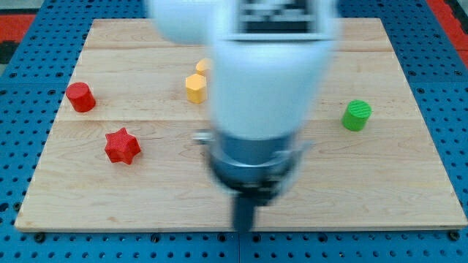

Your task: Push the red circle towards the top left

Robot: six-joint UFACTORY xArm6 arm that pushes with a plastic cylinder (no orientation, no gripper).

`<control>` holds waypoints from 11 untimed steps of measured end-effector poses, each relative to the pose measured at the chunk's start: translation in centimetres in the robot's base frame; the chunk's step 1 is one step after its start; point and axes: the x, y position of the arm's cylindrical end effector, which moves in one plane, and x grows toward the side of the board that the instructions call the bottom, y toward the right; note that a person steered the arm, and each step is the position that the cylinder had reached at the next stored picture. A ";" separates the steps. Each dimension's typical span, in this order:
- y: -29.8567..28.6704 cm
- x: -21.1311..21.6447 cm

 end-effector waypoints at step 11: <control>-21.2 -24.6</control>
